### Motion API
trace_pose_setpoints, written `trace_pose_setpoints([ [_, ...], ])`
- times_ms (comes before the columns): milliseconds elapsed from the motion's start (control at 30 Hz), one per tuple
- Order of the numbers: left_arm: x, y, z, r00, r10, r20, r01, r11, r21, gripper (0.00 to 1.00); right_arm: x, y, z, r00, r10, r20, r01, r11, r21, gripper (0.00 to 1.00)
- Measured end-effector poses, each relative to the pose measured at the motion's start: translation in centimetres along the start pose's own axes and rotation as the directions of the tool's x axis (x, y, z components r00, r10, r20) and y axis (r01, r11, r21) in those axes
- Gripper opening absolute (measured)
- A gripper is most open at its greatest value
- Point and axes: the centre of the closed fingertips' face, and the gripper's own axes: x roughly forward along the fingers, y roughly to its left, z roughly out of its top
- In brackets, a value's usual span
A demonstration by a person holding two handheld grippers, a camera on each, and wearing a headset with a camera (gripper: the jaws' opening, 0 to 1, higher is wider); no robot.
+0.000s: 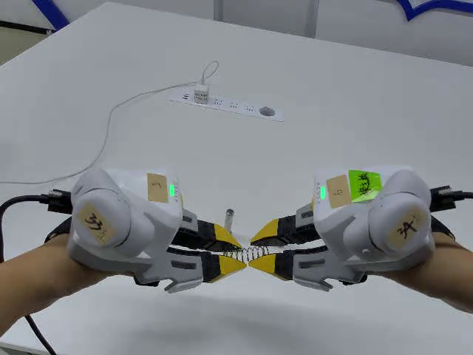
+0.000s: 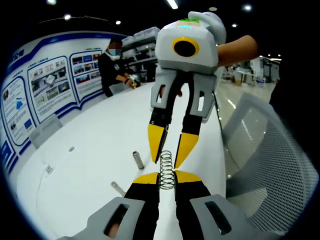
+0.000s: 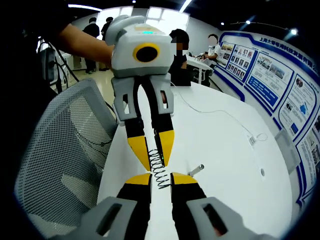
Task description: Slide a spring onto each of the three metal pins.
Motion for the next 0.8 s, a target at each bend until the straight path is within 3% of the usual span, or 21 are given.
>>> trace_pose_setpoints([
  [67, -0.1, 0.2, 0.3, 0.9999, 0.004, 0.009, -0.004, 1.000, -0.005, 0.10, 0.0, 0.0, -0.8, 0.9996, -0.004, -0.029, 0.003, 1.000, -0.004, 0.18],
  [200, -0.2, 0.0, 0.4, 0.9999, -0.006, 0.013, 0.006, 1.000, 0.004, 0.10, -0.1, 0.0, -1.4, 0.9996, -0.004, -0.027, 0.004, 1.000, 0.020, 0.18],
  [267, -0.3, -0.2, 0.5, 0.9998, -0.016, 0.015, 0.016, 1.000, 0.012, 0.10, -0.2, -0.2, -1.2, 0.9999, -0.011, -0.010, 0.011, 0.999, 0.036, 0.17],
  [367, -0.2, -0.5, 0.6, 0.9996, -0.023, 0.016, 0.023, 0.999, 0.027, 0.10, -0.4, 0.0, -0.8, 0.9998, 0.013, 0.017, -0.014, 0.998, 0.059, 0.12],
  [567, -0.3, -0.4, 0.5, 0.9997, -0.020, 0.013, 0.019, 0.999, 0.031, 0.10, -0.9, 0.2, 0.1, 0.9966, 0.033, 0.075, -0.042, 0.992, 0.123, 0.11],
  [800, -0.3, -0.4, 0.3, 0.9999, -0.015, 0.003, 0.015, 0.999, 0.041, 0.10, -1.3, 0.4, 1.1, 0.9918, 0.047, 0.119, -0.062, 0.990, 0.125, 0.11],
])
